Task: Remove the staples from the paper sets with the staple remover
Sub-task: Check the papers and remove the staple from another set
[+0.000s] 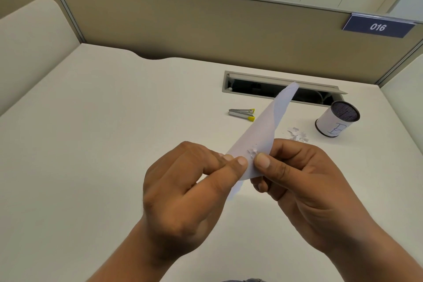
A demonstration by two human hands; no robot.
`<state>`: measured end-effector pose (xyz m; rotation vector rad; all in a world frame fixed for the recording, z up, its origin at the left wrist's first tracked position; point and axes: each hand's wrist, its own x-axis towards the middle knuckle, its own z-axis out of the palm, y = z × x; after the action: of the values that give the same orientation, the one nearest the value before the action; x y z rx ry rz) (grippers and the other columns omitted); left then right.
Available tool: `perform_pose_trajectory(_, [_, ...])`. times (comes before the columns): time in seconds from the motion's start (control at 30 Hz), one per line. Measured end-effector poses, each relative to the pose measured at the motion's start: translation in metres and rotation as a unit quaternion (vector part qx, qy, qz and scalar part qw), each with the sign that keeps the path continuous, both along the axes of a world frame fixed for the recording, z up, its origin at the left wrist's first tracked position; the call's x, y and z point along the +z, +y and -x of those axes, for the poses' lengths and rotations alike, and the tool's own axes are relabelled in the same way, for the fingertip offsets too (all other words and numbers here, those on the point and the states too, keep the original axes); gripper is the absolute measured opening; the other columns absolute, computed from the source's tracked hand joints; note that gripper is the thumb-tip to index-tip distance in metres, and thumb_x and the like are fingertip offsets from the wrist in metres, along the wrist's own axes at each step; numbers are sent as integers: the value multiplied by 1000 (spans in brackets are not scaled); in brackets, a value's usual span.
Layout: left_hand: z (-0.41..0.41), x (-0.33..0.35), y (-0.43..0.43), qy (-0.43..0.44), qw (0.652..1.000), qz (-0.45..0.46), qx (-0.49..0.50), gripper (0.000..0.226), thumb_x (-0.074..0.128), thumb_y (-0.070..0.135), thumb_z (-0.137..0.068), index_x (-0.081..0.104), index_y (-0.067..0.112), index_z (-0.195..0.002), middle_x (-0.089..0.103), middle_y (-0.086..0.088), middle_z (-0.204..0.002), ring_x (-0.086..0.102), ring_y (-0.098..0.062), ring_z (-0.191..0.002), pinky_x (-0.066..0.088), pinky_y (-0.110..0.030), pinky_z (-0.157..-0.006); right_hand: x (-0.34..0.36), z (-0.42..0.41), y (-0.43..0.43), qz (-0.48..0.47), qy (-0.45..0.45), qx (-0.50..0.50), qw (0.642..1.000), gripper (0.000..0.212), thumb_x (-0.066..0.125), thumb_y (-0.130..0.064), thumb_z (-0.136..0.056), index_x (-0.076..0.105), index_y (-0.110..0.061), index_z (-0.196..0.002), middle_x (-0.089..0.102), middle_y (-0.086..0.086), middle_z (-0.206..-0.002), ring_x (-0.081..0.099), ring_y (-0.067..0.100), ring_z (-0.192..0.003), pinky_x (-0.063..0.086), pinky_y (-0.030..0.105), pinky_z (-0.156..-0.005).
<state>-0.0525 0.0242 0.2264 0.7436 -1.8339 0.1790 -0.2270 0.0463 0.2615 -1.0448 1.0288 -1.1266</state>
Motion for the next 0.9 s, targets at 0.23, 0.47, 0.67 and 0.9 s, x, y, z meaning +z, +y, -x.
perform_pose_trajectory(0.23, [0,1,1,-10,1000,23,-1,20,79,-8,-73,76,-3,-92,67,-13,-63,61,-23,-69,50,-30,-62,3,-2,2,-14,-36,-4,999,42,85,-46,-59,77,-10,-78,64,0,-63,52,11,-56,45,19,-57])
perform_pose_trajectory(0.47, [0,0,4,-9,1000,12,2,21,80,-7,-73,76,-2,-93,68,-13,-63,61,-22,-67,51,-29,-63,3,-4,4,-26,-55,16,998,39,84,-46,-64,77,-11,-81,62,1,-68,49,12,-59,44,21,-57])
perform_pose_trajectory(0.67, [3,-1,4,-2,1000,-8,8,10,77,0,-81,78,0,-91,68,-13,-63,60,-22,-63,49,-30,-57,3,-3,4,-29,-54,5,998,41,84,-46,-63,77,-12,-83,62,2,-68,49,12,-58,44,21,-57])
perform_pose_trajectory(0.9, [8,17,0,111,956,-253,-96,12,71,15,-86,76,18,-97,71,5,-78,63,-7,-73,50,-19,-65,6,-2,3,-2,-37,-33,999,47,79,-57,-64,75,-13,-79,63,4,-68,51,14,-61,44,23,-57])
